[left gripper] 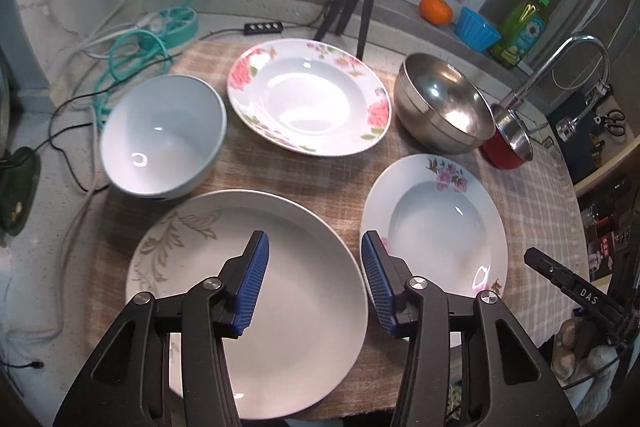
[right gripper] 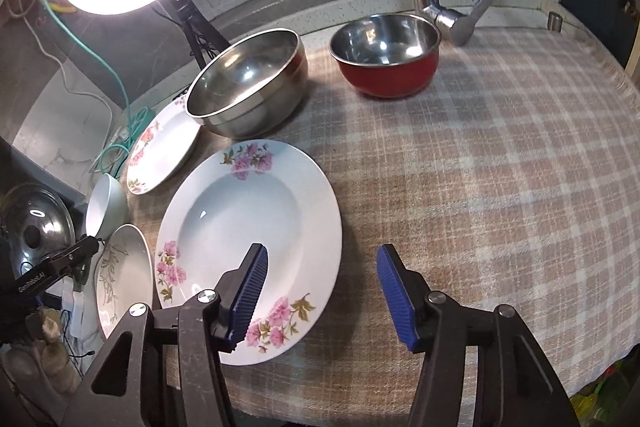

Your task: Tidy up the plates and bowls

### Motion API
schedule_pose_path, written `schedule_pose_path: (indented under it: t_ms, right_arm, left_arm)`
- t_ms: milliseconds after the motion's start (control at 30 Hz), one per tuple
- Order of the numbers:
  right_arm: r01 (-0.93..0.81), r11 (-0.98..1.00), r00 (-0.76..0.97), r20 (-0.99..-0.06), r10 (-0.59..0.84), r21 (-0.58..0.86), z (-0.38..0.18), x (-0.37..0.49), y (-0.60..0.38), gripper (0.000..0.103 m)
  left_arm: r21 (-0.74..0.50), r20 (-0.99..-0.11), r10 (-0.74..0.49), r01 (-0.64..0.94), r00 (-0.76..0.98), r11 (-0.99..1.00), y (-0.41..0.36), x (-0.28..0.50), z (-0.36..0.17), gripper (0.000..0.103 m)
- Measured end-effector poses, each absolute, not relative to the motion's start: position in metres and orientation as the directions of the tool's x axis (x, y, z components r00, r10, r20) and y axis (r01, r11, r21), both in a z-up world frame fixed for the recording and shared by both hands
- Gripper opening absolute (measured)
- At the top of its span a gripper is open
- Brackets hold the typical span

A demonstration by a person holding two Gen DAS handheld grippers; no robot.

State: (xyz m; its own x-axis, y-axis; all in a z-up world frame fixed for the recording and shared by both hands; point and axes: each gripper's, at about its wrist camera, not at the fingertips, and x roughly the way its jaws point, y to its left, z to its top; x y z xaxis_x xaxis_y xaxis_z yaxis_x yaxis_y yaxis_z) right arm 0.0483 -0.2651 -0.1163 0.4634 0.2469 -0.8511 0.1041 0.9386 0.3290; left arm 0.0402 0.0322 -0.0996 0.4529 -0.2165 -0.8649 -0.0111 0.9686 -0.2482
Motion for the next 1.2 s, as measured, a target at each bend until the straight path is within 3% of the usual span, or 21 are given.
schedule_pose_path:
  t_ms: [200, 333, 567, 1200]
  right_arm:
    - [0.135, 0.922, 0.454, -0.850, 0.269, 0.364, -0.126, 0.054, -0.274, 0.051]
    - [0.144, 0.907, 0.436, -0.848, 0.302, 0.397, -0.133, 0.059, -0.276, 0.042]
    - [0.159, 0.898, 0.413, -0.854, 0.316, 0.410, -0.143, 0.061, -0.279, 0.041]
    - [0.178, 0.856, 0.356, -0.842, 0.404, 0.486, -0.155, 0.070, -0.277, 0.028]
  left_arm:
    - [-0.253, -0.879, -0.249, 0.044, 0.406, 0.966, 0.018, 0.055, -0.110, 0.044]
    - [-0.245, -0.887, -0.258, 0.083, 0.382, 0.966, 0.006, 0.066, -0.116, 0.040]
    - [-0.234, -0.897, -0.271, 0.146, 0.349, 0.961, -0.009, 0.079, -0.124, 0.022]
    - [-0.270, -0.911, -0.300, 0.139, 0.283, 0.953, -0.016, 0.095, -0.146, 0.013]
